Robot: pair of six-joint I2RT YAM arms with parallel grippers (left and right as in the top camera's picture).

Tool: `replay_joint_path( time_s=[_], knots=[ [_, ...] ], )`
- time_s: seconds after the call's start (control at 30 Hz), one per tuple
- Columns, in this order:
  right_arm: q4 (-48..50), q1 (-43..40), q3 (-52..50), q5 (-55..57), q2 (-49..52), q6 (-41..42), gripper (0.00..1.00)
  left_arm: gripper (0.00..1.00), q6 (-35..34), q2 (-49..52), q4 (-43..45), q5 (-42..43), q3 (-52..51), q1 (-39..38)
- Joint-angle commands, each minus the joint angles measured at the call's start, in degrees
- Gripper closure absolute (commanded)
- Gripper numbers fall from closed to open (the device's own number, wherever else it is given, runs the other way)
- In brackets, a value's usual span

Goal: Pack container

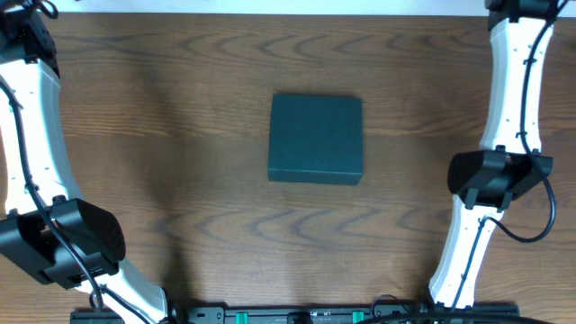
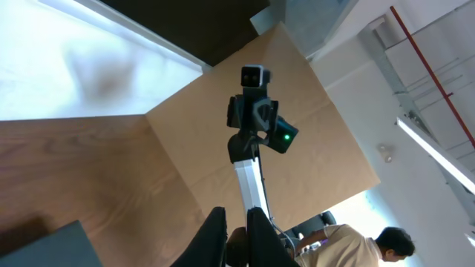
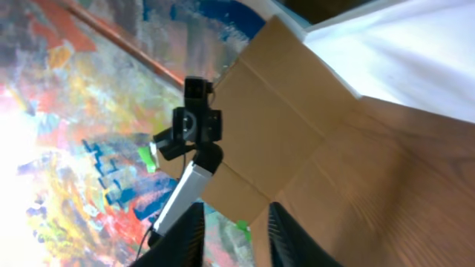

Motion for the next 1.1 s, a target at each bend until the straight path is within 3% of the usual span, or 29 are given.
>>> replay_joint_path(
  time_s=[0.0, 0.2, 0.27, 0.37, 0.47, 0.73, 0.83, 1.07],
  knots=[
    [0.15, 1.16, 3.17, 7.02, -2.89, 0.42, 0.67, 0.9, -3.58, -0.98, 0.15, -0.31, 0.68, 0.13],
    [-4.92, -1.03, 3.69, 22.21, -4.87, -5.01, 0.54, 0.9, -3.58, -0.98, 0.15, -0.31, 0.68, 0.13],
    [-14.51, -1.88, 3.69, 24.7, -5.79, -11.19, 0.39, 0.9, -3.58, -0.98, 0.15, -0.28, 0.68, 0.11],
    [-34.82, -2.73, 3.69, 28.22, -7.5, -25.53, 0.27, 0.9, -3.58, -0.98, 0.15, -0.28, 0.68, 0.13],
    [-53.83, -3.02, 3.69, 31.54, -8.81, -40.39, 0.02, 0.9, -3.58, -0.98, 0.15, -0.28, 0.68, 0.13],
    [-85.88, 0.66, 3.65, 35.15, -8.9, -66.79, 0.01, 0.9, -3.5, -0.96, 0.15, 0.37, 0.68, 0.13],
    [-98.53, 4.13, 3.61, 42.84, -8.87, -78.2, 0.01, 0.9, -3.21, -0.96, 0.17, 1.9, 0.68, 0.13],
    [-115.45, 14.19, 3.45, 62.2, -8.79, -98.2, 0.01, 0.9, -0.9, -0.92, 0.17, 1.88, 0.59, 0.13]
  ],
)
